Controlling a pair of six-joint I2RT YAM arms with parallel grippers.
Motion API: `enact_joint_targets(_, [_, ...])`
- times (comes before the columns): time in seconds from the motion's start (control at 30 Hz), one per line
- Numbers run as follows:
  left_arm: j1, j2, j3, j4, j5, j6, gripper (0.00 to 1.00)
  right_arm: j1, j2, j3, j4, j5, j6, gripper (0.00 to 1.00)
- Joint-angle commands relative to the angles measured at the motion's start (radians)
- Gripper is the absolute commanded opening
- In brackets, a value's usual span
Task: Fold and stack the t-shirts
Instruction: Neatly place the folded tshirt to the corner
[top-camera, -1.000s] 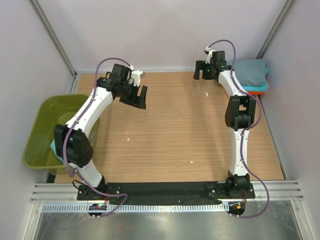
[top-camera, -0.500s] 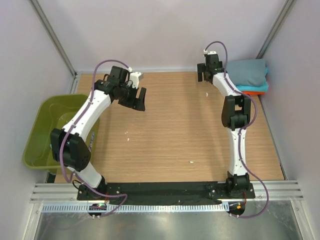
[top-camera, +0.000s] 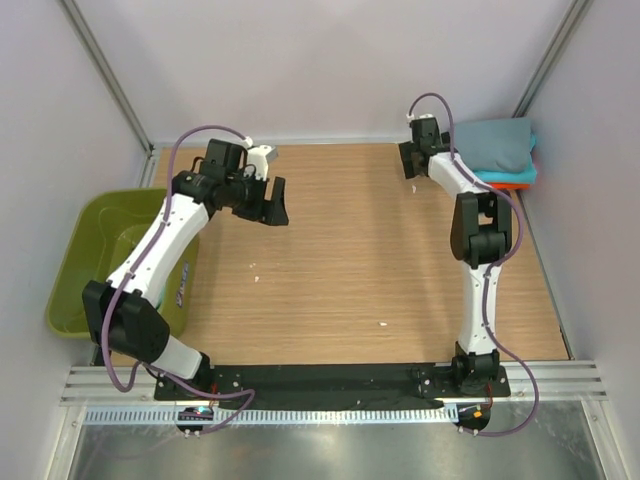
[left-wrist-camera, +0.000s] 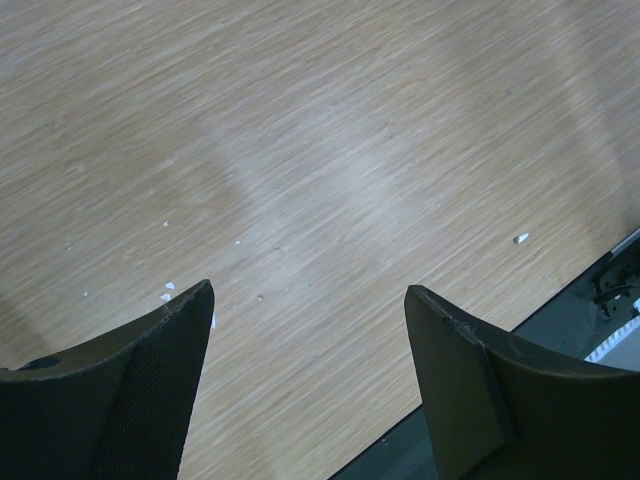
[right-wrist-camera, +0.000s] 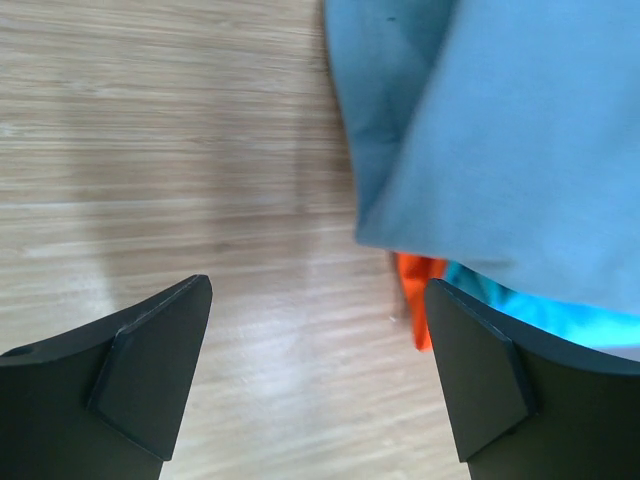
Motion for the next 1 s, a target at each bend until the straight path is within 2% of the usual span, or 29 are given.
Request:
enact_joint_targets(0.0, [0.022, -0.049, -0.018, 0.047, 0.059, -0.032, 0.78, -0.021, -0.153, -0.035, 0.043, 0.051, -0.029, 0.94])
enact_joint_targets(0.2, [0.045, -0.092, -0.048, 0.058, 0.084, -0.052, 0.78, -0.054, -0.21, -0.104, 0.049, 0.053, -0.04, 0.94])
enact_joint_targets(0.27, [0.054, -0.104, -0.048, 0.058, 0.088, -0.052, 0.79, -0.056, -0.248, -0.113, 0.031, 0.004, -0.03, 0.95])
enact_joint_targets(0.4, [0.085, -0.121, 0.021, 0.02, 0.012, 0.009, 0.78, -0.054, -0.363, -0.101, -0.027, -0.223, 0.097, 0.99])
enact_joint_targets(0.43, [0.09, -0.124, 0.037, 0.01, -0.076, 0.027, 0.78, -0.05, -0.412, -0.086, -0.029, -0.255, 0.127, 1.0])
enact_joint_targets(0.5, [0.106, -0.127, 0.073, -0.016, -0.144, 0.076, 0.79, -0.048, -0.458, -0.07, -0.044, -0.369, 0.18, 1.0])
enact_joint_targets(0.57, [0.117, -0.127, 0.126, -0.033, -0.195, 0.107, 0.81, -0.041, -0.526, -0.059, -0.052, -0.473, 0.247, 1.0])
enact_joint_targets(0.6, [0.131, -0.127, 0.138, -0.048, -0.198, 0.106, 0.88, -0.041, -0.549, -0.059, -0.073, -0.505, 0.266, 1.0])
enact_joint_targets(0.67, [0.139, -0.126, 0.167, -0.071, -0.186, 0.11, 0.91, -0.038, -0.589, -0.05, -0.119, -0.559, 0.275, 1.0])
enact_joint_targets(0.7, [0.145, -0.129, 0.17, -0.082, -0.183, 0.109, 0.96, -0.037, -0.603, -0.052, -0.17, -0.562, 0.275, 1.0])
enact_joint_targets(0.77, [0.15, -0.141, 0.164, -0.088, -0.156, 0.101, 0.99, -0.034, -0.601, -0.012, -0.269, -0.549, 0.287, 1.0])
enact_joint_targets(0.8, [0.156, -0.155, 0.161, -0.094, -0.146, 0.098, 1.0, -0.033, -0.589, 0.021, -0.405, -0.5, 0.301, 1.0])
enact_joint_targets(0.87, [0.16, -0.164, 0.155, -0.1, -0.137, 0.092, 1.0, -0.034, -0.568, 0.117, -0.518, -0.434, 0.345, 1.0])
enact_joint_targets(0.97, [0.192, -0.173, 0.14, -0.099, -0.076, 0.017, 1.0, -0.034, -0.639, 0.054, -0.54, -0.397, 0.339, 1.0])
